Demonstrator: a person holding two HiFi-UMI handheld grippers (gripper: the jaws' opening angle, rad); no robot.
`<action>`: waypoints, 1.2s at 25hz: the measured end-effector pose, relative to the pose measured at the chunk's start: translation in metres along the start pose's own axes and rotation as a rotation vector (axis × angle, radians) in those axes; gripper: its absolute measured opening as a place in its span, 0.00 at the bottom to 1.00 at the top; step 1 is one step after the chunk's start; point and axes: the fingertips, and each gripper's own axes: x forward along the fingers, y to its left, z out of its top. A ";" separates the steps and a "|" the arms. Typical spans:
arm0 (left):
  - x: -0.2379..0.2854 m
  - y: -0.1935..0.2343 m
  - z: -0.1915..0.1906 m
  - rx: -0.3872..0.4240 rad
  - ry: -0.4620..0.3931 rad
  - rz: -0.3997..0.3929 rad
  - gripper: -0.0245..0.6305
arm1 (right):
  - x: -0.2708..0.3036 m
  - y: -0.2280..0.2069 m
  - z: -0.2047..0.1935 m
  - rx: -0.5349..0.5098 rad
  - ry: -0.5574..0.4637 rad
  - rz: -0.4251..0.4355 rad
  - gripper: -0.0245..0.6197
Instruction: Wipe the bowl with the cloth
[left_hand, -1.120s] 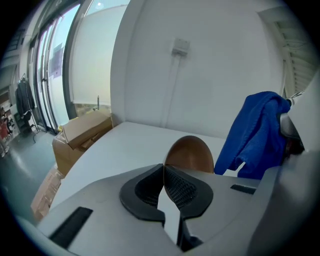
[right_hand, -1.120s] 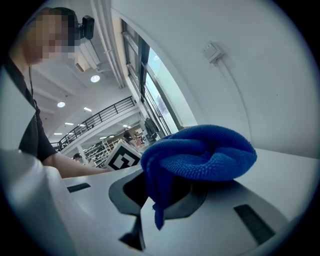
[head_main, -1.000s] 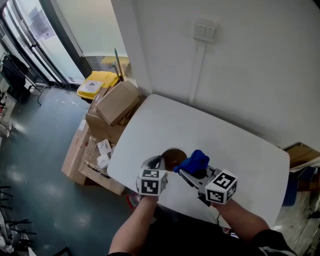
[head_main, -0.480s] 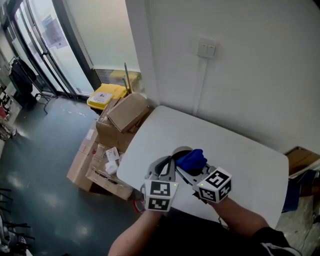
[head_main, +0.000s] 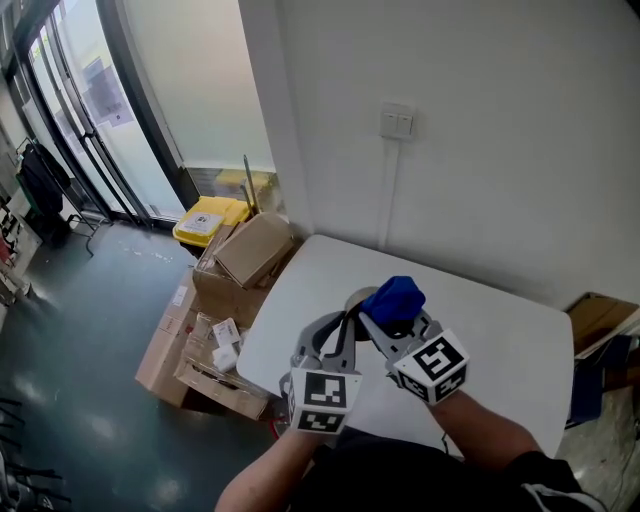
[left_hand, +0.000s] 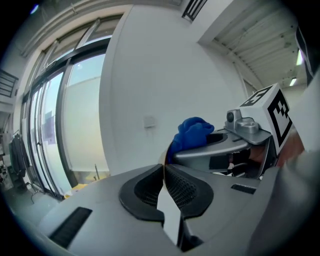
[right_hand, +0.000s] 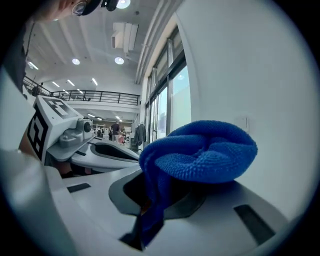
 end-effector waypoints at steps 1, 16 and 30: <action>-0.001 0.000 0.004 0.013 -0.007 0.004 0.07 | 0.000 0.002 0.004 -0.014 -0.007 -0.002 0.10; -0.013 0.014 0.078 0.118 -0.152 0.023 0.07 | 0.006 0.023 0.030 -0.125 -0.018 0.063 0.10; -0.028 0.058 0.075 0.035 -0.165 0.083 0.07 | -0.012 -0.021 0.032 -0.172 -0.011 -0.028 0.10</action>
